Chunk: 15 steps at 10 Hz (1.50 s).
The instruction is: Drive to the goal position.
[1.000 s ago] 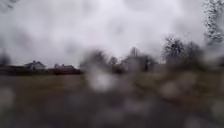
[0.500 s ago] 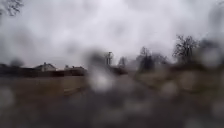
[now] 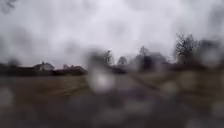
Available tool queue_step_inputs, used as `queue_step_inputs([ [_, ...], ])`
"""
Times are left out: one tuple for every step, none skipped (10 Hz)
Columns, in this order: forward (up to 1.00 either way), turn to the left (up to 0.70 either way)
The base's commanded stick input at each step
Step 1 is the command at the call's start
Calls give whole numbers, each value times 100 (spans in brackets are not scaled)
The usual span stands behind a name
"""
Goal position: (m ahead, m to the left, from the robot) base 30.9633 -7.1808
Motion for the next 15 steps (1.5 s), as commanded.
queue_step_inputs([
  [100, 0],
  [100, 0],
  [100, 0],
  [100, 0],
  [100, 0],
  [100, 0],
  [100, 0],
  [100, 0],
  [100, 0],
  [100, 0],
  [100, 0],
  [100, 0],
  [100, 0],
  [100, 0],
  [100, 0],
])
